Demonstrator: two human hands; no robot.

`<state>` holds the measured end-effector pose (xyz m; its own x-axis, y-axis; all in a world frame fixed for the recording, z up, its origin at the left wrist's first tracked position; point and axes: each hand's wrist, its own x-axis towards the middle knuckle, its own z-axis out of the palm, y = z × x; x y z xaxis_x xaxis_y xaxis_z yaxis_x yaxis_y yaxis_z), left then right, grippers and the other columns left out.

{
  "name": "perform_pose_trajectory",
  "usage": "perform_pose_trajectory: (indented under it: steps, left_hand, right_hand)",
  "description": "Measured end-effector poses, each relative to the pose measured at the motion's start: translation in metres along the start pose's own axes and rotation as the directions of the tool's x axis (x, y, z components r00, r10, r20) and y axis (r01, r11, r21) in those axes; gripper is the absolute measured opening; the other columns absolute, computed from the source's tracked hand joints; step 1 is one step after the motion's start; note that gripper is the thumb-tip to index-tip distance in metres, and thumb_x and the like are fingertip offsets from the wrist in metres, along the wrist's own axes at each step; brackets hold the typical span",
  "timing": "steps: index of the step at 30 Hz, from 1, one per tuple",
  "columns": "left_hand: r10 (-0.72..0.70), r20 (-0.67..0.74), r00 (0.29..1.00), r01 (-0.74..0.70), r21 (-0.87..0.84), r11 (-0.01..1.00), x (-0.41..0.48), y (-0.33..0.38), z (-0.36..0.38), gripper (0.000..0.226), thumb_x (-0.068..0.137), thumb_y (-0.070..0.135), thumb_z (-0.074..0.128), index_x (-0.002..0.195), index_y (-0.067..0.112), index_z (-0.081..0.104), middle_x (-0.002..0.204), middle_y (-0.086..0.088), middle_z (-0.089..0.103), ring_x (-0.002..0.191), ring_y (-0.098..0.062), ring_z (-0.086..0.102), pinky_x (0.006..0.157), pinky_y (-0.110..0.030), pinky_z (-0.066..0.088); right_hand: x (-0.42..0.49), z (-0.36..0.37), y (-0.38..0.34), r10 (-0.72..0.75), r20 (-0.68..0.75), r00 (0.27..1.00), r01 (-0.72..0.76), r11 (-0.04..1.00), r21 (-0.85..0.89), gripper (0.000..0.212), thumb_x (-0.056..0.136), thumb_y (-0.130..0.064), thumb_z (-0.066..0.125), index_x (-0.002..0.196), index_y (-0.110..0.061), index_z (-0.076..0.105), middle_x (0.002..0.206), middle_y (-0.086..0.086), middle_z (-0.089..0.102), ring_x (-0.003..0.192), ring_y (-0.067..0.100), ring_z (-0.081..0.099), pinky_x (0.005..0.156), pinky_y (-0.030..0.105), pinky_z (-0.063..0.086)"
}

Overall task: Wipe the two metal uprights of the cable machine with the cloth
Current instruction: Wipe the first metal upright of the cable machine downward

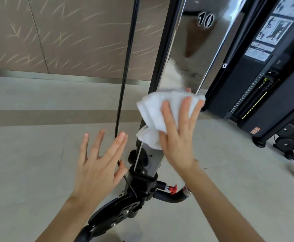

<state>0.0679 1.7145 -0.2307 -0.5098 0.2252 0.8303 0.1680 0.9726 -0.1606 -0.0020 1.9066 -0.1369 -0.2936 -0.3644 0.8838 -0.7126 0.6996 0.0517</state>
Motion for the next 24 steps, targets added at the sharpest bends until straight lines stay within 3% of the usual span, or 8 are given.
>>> perform_pose_trajectory:
  steps: [5,7,10,13,16,21,24]
  left_hand:
    - [-0.010,0.038,0.999,0.010,0.000,1.000,0.001,0.001,-0.006,0.058,0.094,0.029,0.044,0.149,0.009,0.039,0.165,0.003,0.006,0.133,-0.039,0.038,0.116,-0.060,0.022]
    - [-0.018,0.039,0.999,0.018,0.010,1.000,0.000,0.003,-0.008,0.058,0.094,0.029,0.045,0.148,0.008,0.040,0.166,0.004,0.002,0.133,-0.039,0.038,0.114,-0.060,0.023]
    - [-0.016,0.041,0.999,0.016,0.016,1.000,0.000,0.004,-0.009,0.059,0.091,0.028,0.049,0.147,0.008,0.042,0.166,0.004,0.002,0.131,-0.039,0.040,0.114,-0.061,0.025]
    - [-0.006,0.033,0.999,0.005,0.039,0.999,0.001,0.006,-0.010,0.061,0.088,0.025,0.052,0.146,0.007,0.043,0.166,0.003,0.001,0.130,-0.039,0.041,0.114,-0.060,0.025]
    - [-0.002,0.046,0.999,-0.001,0.061,0.998,-0.004,0.007,-0.015,0.063,0.088,0.025,0.052,0.147,0.006,0.041,0.165,0.000,0.003,0.130,-0.039,0.040,0.116,-0.059,0.023]
    - [-0.021,0.067,0.998,0.015,0.081,0.997,-0.009,0.015,-0.024,0.064,0.091,0.024,0.053,0.151,0.007,0.036,0.160,-0.002,0.012,0.130,-0.039,0.041,0.115,-0.059,0.025]
    - [-0.066,0.138,0.988,0.047,0.132,0.990,-0.004,0.026,-0.035,0.060,0.096,0.028,0.050,0.151,0.007,0.035,0.161,-0.003,0.011,0.130,-0.038,0.041,0.114,-0.059,0.026]
  right_hand:
    - [0.109,-0.049,0.004,0.006,-0.185,0.983,-0.011,1.000,-0.025,0.036,0.096,-0.006,0.045,0.130,0.006,0.049,0.135,0.052,0.019,0.125,0.069,0.005,0.115,0.046,0.000]
    - [0.124,-0.051,0.002,0.018,-0.226,0.974,-0.035,0.997,-0.073,0.037,0.093,-0.009,0.054,0.128,0.005,0.053,0.132,0.054,0.021,0.125,0.070,0.011,0.115,0.047,0.005]
    - [0.093,-0.034,-0.002,0.065,-0.226,0.972,-0.090,0.991,-0.103,0.047,0.093,-0.032,0.053,0.131,-0.004,0.053,0.138,0.048,0.019,0.128,0.065,0.012,0.116,0.052,0.010]
    - [0.030,-0.005,-0.006,0.076,-0.124,0.989,-0.083,0.995,-0.048,0.051,0.098,-0.046,0.033,0.135,-0.013,0.044,0.153,0.024,0.002,0.137,0.053,-0.002,0.117,0.051,0.007]
    - [-0.036,0.018,-0.003,0.067,-0.019,0.998,-0.067,0.998,-0.009,0.046,0.101,-0.042,0.031,0.137,-0.014,0.039,0.158,0.003,-0.013,0.143,0.038,-0.013,0.118,0.046,0.002]
    - [-0.115,0.021,-0.003,0.077,0.132,0.988,-0.086,0.994,0.070,0.038,0.102,-0.023,0.039,0.139,-0.017,0.035,0.159,0.000,0.001,0.145,0.035,0.003,0.118,0.034,0.015]
    - [-0.129,-0.005,-0.012,0.117,0.325,0.938,-0.158,0.982,0.102,0.040,0.098,-0.025,0.043,0.137,-0.015,0.041,0.153,0.010,0.019,0.144,0.035,0.011,0.094,0.033,0.042]
